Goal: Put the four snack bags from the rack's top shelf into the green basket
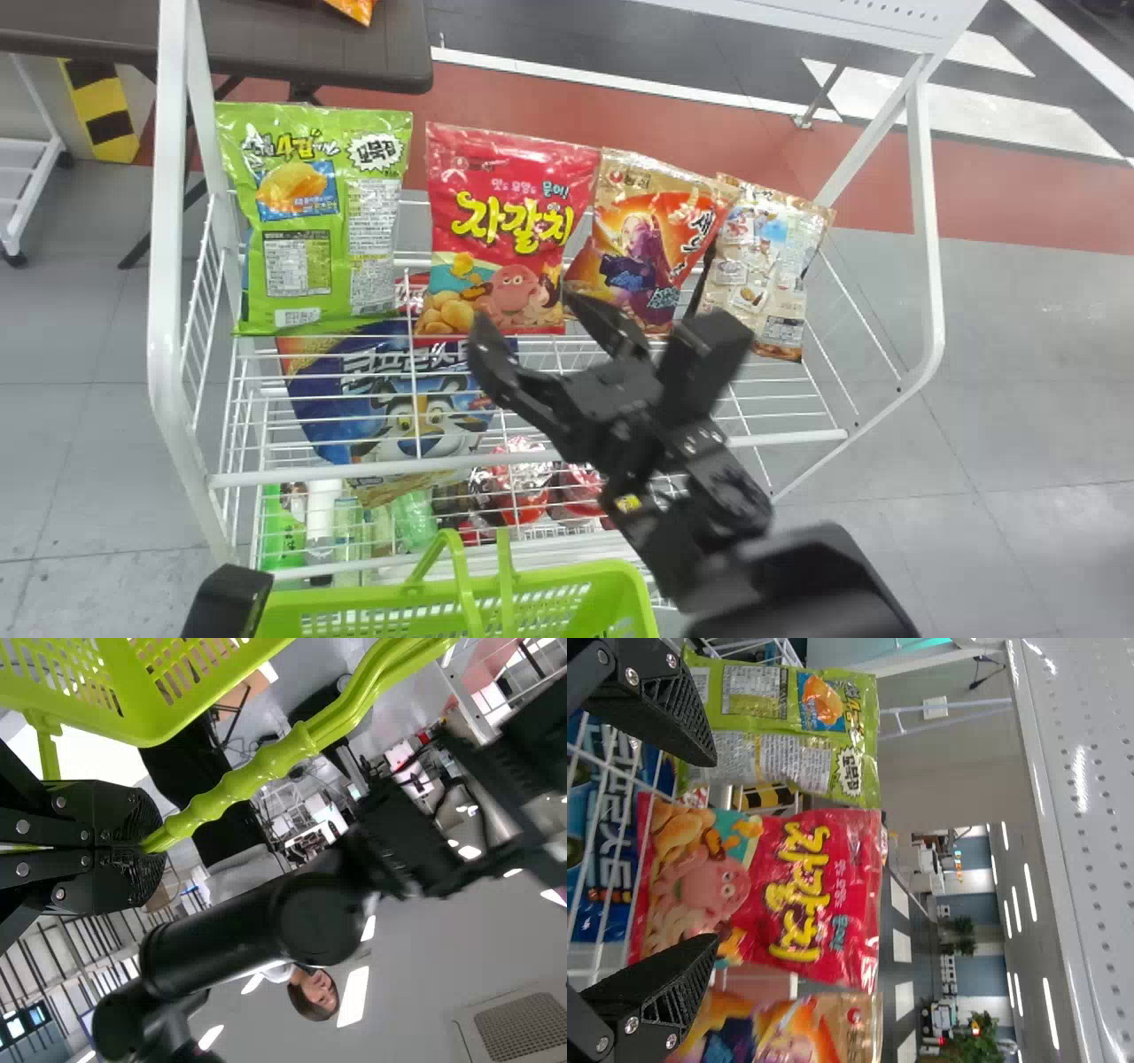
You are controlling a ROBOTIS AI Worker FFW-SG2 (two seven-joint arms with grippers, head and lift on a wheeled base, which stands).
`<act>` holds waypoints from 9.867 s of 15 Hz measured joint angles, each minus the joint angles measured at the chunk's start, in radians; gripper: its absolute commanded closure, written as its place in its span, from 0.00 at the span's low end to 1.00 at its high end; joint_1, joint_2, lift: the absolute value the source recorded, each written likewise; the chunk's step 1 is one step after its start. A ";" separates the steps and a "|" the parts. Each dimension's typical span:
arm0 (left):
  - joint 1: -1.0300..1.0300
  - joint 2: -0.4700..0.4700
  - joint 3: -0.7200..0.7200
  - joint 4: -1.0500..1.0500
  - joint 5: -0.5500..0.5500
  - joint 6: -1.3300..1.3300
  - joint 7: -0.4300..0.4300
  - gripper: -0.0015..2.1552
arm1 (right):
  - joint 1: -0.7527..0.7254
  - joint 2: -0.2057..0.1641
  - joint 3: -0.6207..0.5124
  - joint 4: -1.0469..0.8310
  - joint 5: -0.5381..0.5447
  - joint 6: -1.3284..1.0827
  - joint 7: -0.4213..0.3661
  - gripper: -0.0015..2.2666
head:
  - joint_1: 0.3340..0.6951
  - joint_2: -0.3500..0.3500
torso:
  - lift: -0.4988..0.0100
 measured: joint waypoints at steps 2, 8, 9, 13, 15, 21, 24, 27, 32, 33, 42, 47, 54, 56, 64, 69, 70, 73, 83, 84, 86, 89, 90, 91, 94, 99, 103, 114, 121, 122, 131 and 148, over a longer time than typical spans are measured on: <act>-0.004 0.005 -0.002 0.001 0.001 0.000 -0.002 0.77 | -0.094 0.029 0.080 0.047 0.065 0.024 0.000 0.06 | 1.00 0.11 | 0.98; -0.026 0.026 -0.017 0.014 0.014 -0.005 -0.002 0.77 | -0.338 0.060 0.215 0.316 0.180 0.028 -0.001 0.06 | 1.00 0.35 | 0.98; -0.028 0.028 -0.019 0.018 0.016 -0.012 -0.002 0.77 | -0.372 0.060 0.221 0.360 0.182 0.028 -0.001 0.06 | 1.00 0.36 | 0.98; -0.034 0.040 -0.024 0.033 0.033 -0.051 -0.005 0.77 | -0.473 0.060 0.233 0.497 0.174 0.019 0.006 0.06 | 1.00 0.38 | 0.98; -0.041 0.046 -0.025 0.046 0.045 -0.073 -0.009 0.77 | -0.513 0.060 0.244 0.556 0.169 0.005 0.012 0.20 | 1.00 0.40 | 0.98; -0.048 0.048 -0.028 0.065 0.054 -0.109 -0.024 0.77 | -0.546 0.060 0.262 0.600 0.164 -0.014 0.087 0.89 | 1.00 0.45 | 0.98; -0.053 0.047 -0.026 0.077 0.062 -0.112 -0.033 0.77 | -0.497 0.060 0.287 0.514 0.198 -0.001 0.092 0.91 | 1.00 0.49 | 0.98; -0.055 0.043 -0.016 0.086 0.068 -0.118 -0.040 0.77 | -0.419 0.060 0.290 0.378 0.211 0.067 0.104 0.91 | 1.00 0.50 | 0.98; -0.056 0.040 0.000 0.089 0.069 -0.116 -0.040 0.77 | -0.279 0.047 0.237 0.071 0.176 0.306 0.103 0.91 | 1.00 0.43 | 0.98; -0.056 0.040 0.003 0.088 0.069 -0.115 -0.040 0.77 | -0.253 0.030 0.210 0.014 0.159 0.358 0.103 0.91 | 1.00 0.38 | 0.98; -0.065 0.032 0.021 0.084 0.072 -0.086 -0.031 0.77 | 0.042 -0.113 -0.219 -0.490 -0.095 0.795 0.196 0.91 | 1.00 0.00 | 0.98; -0.040 0.025 0.027 0.061 0.060 -0.085 -0.013 0.77 | 0.155 -0.085 -0.534 -0.663 -0.224 0.976 0.372 0.91 | 1.00 0.00 | 0.98; -0.027 0.013 0.027 0.028 0.031 -0.105 -0.001 0.77 | 0.193 0.058 -0.959 -0.667 -0.350 1.162 0.718 0.91 | 1.00 0.00 | 0.98; -0.028 0.011 0.032 0.021 0.028 -0.115 -0.002 0.77 | 0.235 0.059 -0.939 -0.617 -0.323 1.175 0.728 0.91 | 1.00 0.00 | 0.98; -0.027 0.009 0.036 -0.002 0.027 -0.120 -0.009 0.77 | 0.341 0.044 -0.490 -0.500 -0.049 1.138 0.674 0.91 | 1.00 0.00 | 0.98; -0.029 0.009 0.029 -0.002 0.027 -0.131 -0.008 0.77 | 0.316 0.006 -0.343 -0.465 0.052 1.139 0.620 0.00 | 1.00 0.00 | 0.98; -0.032 0.009 0.028 -0.001 0.027 -0.131 -0.007 0.77 | 0.308 0.005 -0.349 -0.465 0.046 1.141 0.624 0.01 | 1.00 0.00 | 0.98; -0.041 0.006 0.026 0.005 0.027 -0.132 -0.005 0.77 | 0.279 0.011 -0.385 -0.471 0.002 1.129 0.624 0.03 | 1.00 0.00 | 0.98; -0.050 0.001 0.018 0.013 0.018 -0.108 -0.005 0.77 | 0.036 0.046 -0.188 -0.099 0.009 0.207 0.193 0.03 | 1.00 0.00 | 0.98; -0.050 0.001 0.017 0.015 0.018 -0.107 -0.005 0.77 | 0.003 0.048 -0.159 -0.050 0.023 0.144 0.142 0.03 | 1.00 0.00 | 0.98; -0.053 0.001 0.014 0.022 0.019 -0.107 -0.005 0.77 | -0.066 0.055 -0.099 0.068 0.066 0.006 0.029 0.05 | 1.00 0.00 | 0.98; -0.058 0.001 0.012 0.029 0.022 -0.107 -0.005 0.77 | -0.180 0.061 -0.053 0.244 0.098 -0.110 -0.030 0.06 | 1.00 0.00 | 0.98; -0.060 0.001 0.012 0.034 0.022 -0.107 -0.005 0.77 | -0.206 0.062 -0.047 0.278 0.104 -0.115 -0.031 0.06 | 1.00 0.01 | 0.98; -0.063 0.001 0.011 0.039 0.023 -0.107 -0.006 0.77 | -0.234 0.062 -0.041 0.313 0.116 -0.118 -0.043 0.06 | 1.00 0.02 | 0.98; -0.066 0.001 0.010 0.044 0.024 -0.107 -0.007 0.77 | -0.309 0.062 -0.027 0.406 0.138 -0.120 -0.053 0.25 | 1.00 0.04 | 0.98; -0.071 0.002 0.010 0.048 0.023 -0.100 -0.013 0.77 | -0.341 0.062 -0.005 0.429 0.143 -0.082 -0.032 0.89 | 1.00 0.09 | 0.98; -0.069 0.002 0.008 0.042 0.023 -0.094 -0.014 0.77 | -0.252 0.062 0.015 0.288 0.141 -0.085 -0.023 0.91 | 1.00 0.10 | 0.98; -0.046 0.004 0.028 0.002 0.006 -0.085 -0.007 0.77 | 0.147 0.006 -0.220 -0.349 -0.090 0.416 0.092 0.92 | 1.00 0.00 | 0.98; -0.049 -0.002 0.028 -0.001 -0.012 -0.080 0.006 0.77 | 0.384 0.027 -0.535 -0.572 -0.252 0.594 0.204 0.92 | 1.00 0.00 | 0.98; -0.050 -0.004 0.028 -0.001 -0.015 -0.080 0.007 0.77 | 0.391 0.032 -0.573 -0.581 -0.289 0.668 0.246 0.92 | 1.00 0.00 | 0.98; -0.051 -0.008 0.024 -0.017 -0.017 -0.082 0.009 0.77 | 0.422 0.059 -0.522 -0.557 -0.347 1.014 0.339 0.92 | 1.00 0.00 | 0.98; -0.064 -0.013 0.003 -0.013 -0.019 -0.084 0.017 0.77 | 0.427 -0.013 -0.197 -0.476 -0.153 1.005 0.275 0.00 | 1.00 0.00 | 0.98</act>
